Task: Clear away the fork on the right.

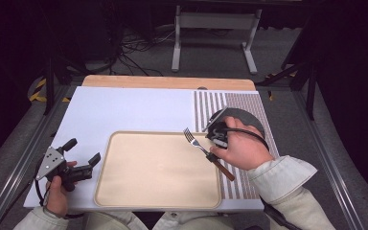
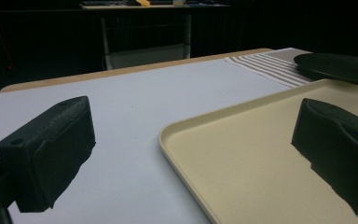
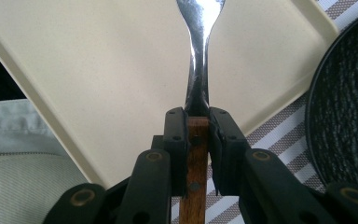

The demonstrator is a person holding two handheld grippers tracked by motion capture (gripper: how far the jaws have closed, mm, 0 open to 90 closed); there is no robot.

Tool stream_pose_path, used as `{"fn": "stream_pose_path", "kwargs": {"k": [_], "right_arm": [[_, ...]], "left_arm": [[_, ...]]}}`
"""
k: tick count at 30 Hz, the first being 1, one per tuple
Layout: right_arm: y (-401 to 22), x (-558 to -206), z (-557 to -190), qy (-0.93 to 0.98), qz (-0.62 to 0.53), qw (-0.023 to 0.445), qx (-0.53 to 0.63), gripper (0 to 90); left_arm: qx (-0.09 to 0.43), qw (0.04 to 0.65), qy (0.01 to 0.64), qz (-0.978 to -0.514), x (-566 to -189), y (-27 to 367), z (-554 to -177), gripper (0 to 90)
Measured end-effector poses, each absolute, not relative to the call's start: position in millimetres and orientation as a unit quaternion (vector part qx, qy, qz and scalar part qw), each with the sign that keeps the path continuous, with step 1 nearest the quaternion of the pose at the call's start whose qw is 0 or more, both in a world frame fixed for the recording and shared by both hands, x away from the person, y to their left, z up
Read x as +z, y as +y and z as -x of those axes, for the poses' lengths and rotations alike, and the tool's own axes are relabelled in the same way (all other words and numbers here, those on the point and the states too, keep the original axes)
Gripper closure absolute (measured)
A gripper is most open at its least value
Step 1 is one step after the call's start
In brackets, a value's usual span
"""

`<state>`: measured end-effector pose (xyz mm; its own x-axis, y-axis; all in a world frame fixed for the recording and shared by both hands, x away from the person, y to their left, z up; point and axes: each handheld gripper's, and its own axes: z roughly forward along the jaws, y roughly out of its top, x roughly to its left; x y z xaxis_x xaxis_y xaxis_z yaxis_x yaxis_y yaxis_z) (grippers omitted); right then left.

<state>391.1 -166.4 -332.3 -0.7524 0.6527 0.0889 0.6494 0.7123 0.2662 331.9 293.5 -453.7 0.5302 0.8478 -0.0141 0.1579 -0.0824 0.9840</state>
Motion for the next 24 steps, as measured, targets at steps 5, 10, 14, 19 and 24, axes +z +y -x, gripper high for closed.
{"fn": "stream_pose_path", "kwargs": {"k": [5,10,14,19,24], "right_arm": [[-160.1,-336.1,-390.0,0.914,-0.383,-0.001,0.135,77.8],[-155.9,-338.3,-391.0,0.901,-0.413,0.0,0.133,77.9],[-152.3,-340.6,-391.0,0.901,-0.413,-0.006,0.132,77.8],[-148.7,-348.2,-391.1,0.896,-0.423,-0.013,0.135,77.8],[-145.8,-361.5,-392.9,0.888,-0.44,-0.018,0.133,77.8]], "left_arm": [[0.306,0.563,0.376,-0.669,-453.6,293.7,-331.9,0.1],[0.307,0.563,0.375,-0.669,-453.4,294.0,-331.8,0.1],[0.307,0.563,0.376,-0.669,-453.4,294.2,-332.0,0.1],[0.307,0.563,0.376,-0.669,-453.3,294.2,-331.9,0.1],[0.307,0.563,0.376,-0.669,-453.3,294.1,-332.0,0.1]]}}
